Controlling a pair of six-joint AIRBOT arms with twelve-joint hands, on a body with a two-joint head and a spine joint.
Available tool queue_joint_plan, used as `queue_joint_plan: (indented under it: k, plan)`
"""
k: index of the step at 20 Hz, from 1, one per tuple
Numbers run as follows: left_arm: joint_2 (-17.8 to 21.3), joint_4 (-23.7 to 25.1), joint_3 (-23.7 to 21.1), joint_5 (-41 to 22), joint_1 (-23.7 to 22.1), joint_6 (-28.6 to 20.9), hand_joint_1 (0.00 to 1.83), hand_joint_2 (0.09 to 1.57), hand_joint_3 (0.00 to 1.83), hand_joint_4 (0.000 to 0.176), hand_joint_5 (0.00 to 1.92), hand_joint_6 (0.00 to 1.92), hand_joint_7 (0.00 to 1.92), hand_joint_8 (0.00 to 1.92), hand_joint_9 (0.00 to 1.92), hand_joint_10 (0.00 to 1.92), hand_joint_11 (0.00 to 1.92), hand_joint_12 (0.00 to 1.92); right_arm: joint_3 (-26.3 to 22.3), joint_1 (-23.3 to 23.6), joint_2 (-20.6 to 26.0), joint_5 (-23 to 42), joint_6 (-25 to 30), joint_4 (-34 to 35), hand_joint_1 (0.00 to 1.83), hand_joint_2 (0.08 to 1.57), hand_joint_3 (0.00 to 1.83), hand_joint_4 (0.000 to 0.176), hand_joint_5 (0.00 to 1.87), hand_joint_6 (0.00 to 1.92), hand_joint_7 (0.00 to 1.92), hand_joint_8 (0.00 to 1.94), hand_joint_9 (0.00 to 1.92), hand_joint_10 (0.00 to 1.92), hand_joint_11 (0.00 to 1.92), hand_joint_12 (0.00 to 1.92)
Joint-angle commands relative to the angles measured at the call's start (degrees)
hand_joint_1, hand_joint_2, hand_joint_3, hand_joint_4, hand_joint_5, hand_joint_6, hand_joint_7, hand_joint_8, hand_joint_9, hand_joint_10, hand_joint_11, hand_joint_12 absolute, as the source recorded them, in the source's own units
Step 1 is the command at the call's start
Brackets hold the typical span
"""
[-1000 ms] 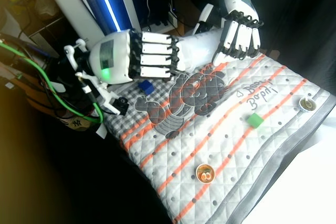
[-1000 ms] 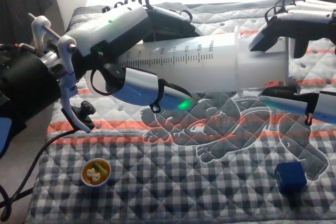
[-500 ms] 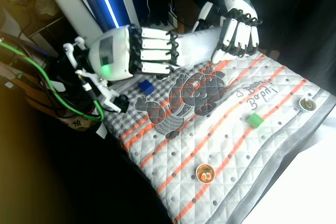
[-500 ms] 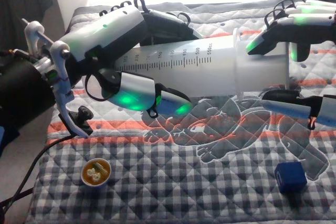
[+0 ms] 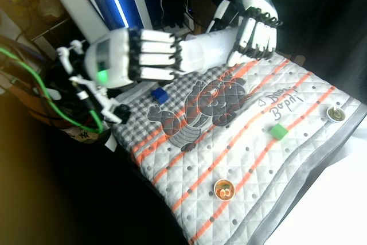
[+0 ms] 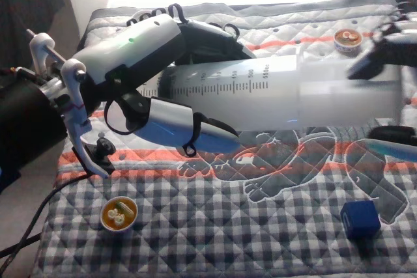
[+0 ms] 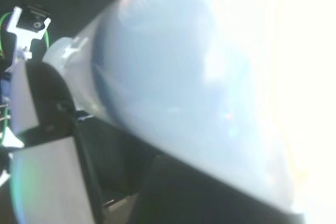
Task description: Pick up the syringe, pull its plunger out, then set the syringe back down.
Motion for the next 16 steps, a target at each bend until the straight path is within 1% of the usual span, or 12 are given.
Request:
queue_joint_plan:
  k: [1, 2, 3, 4, 5, 6, 8, 10, 12, 13, 14, 16]
  plan:
    - [1.35, -2.63, 0.89, 10.59, -0.44, -1.11, 1.19, 1.21, 0.00, 0.000, 0.92, 1.16, 0.68, 1.43, 0.45, 1.52, 0.32, 1.92, 0.81, -0.59, 1.54, 9.34, -2.28, 8.52, 1.21, 1.18, 0.03, 0.000, 0.93, 1.06, 0.76, 1.47, 0.81, 1.73, 0.89, 1.92]
    - [1.35, -2.76, 0.89, 10.72, -0.41, -1.11, 1.19, 1.21, 0.00, 0.000, 0.92, 1.15, 0.68, 1.43, 0.44, 1.51, 0.30, 1.92, 0.72, -1.08, 1.86, 9.78, -2.37, 9.27, 1.19, 1.19, 0.04, 0.000, 0.88, 1.13, 0.75, 1.49, 0.82, 1.77, 0.91, 1.92]
    - [1.37, -2.90, 0.88, 10.94, -0.25, -1.11, 1.19, 1.21, 0.00, 0.000, 0.91, 1.17, 0.67, 1.43, 0.43, 1.50, 0.26, 1.92, 0.74, -1.17, 1.98, 9.80, -2.53, 9.63, 1.32, 0.96, 0.52, 0.000, 0.85, 1.19, 0.74, 1.54, 0.80, 1.74, 0.95, 1.92]
    - [1.44, -3.06, 0.85, 11.20, -0.08, -1.11, 1.18, 1.22, 0.00, 0.000, 0.90, 1.17, 0.67, 1.45, 0.43, 1.52, 0.28, 1.92, 0.76, -1.22, 2.07, 9.79, -2.78, 9.99, 1.35, 0.87, 0.72, 0.000, 0.83, 1.23, 0.75, 1.59, 0.81, 1.77, 0.96, 1.92]
    - [1.57, -3.25, 0.77, 11.54, 0.11, -1.11, 1.19, 1.21, 0.00, 0.000, 0.91, 1.16, 0.68, 1.43, 0.41, 1.51, 0.23, 1.92, 0.77, -1.24, 2.18, 9.79, -3.00, 10.34, 1.24, 0.91, 0.66, 0.000, 0.82, 1.24, 0.79, 1.66, 0.89, 1.89, 0.95, 1.92]
    - [1.81, -3.52, 0.62, 12.06, 0.40, -1.11, 1.19, 1.21, 0.00, 0.000, 0.92, 1.16, 0.69, 1.41, 0.41, 1.50, 0.21, 1.92, 0.79, -1.28, 2.29, 9.79, -3.16, 10.72, 1.22, 0.94, 0.58, 0.000, 0.83, 1.20, 0.81, 1.62, 0.89, 1.91, 0.91, 1.92]
    - [2.25, -4.13, 0.40, 12.91, 0.94, -1.11, 1.19, 1.20, 0.00, 0.000, 0.93, 1.10, 0.72, 1.41, 0.37, 1.56, 0.11, 1.92, 0.83, -1.52, 2.49, 9.80, -3.28, 11.51, 1.24, 0.91, 0.59, 0.000, 0.88, 1.12, 0.84, 1.59, 0.90, 1.91, 0.93, 1.92]
    - [2.57, -4.63, 0.26, 13.57, 1.43, -1.11, 1.19, 1.20, 0.00, 0.000, 0.93, 1.11, 0.72, 1.39, 0.38, 1.57, 0.20, 1.92, 0.90, -1.84, 2.64, 10.15, -3.40, 12.60, 1.23, 0.94, 0.59, 0.000, 0.85, 1.17, 0.80, 1.66, 0.90, 1.92, 0.96, 1.92]
    - [2.84, -5.06, 0.10, 14.25, 1.83, -1.11, 1.20, 1.20, 0.00, 0.000, 0.93, 1.16, 0.71, 1.34, 0.41, 1.43, 0.18, 1.92, 0.97, -2.34, 2.80, 10.76, -3.48, 13.91, 1.22, 0.98, 0.53, 0.000, 0.83, 1.17, 0.75, 1.72, 0.89, 1.92, 1.01, 1.92]
    - [2.88, -5.18, 0.09, 14.43, 1.88, -1.10, 1.20, 1.19, 0.00, 0.000, 0.94, 1.15, 0.71, 1.35, 0.45, 1.44, 0.22, 1.92, 0.99, -2.60, 2.92, 11.05, -3.48, 14.54, 1.21, 1.03, 0.46, 0.000, 0.81, 1.18, 0.73, 1.72, 0.85, 1.92, 0.95, 1.92]
    - [2.95, -5.34, 0.07, 14.71, 2.00, -1.10, 1.21, 1.19, 0.00, 0.000, 0.94, 1.15, 0.70, 1.35, 0.45, 1.43, 0.20, 1.92, 0.99, -2.89, 3.03, 11.35, -3.48, 15.18, 1.21, 1.02, 0.46, 0.000, 0.82, 1.18, 0.74, 1.70, 0.82, 1.92, 0.92, 1.92]
    - [3.22, -5.70, -0.06, 15.19, 2.34, -1.10, 1.21, 1.19, 0.00, 0.000, 0.94, 1.14, 0.71, 1.34, 0.48, 1.45, 0.30, 1.92, 0.99, -3.22, 3.09, 11.87, -3.48, 16.02, 1.34, 0.96, 0.61, 0.000, 0.76, 1.27, 0.68, 1.65, 0.74, 1.81, 0.88, 1.92]
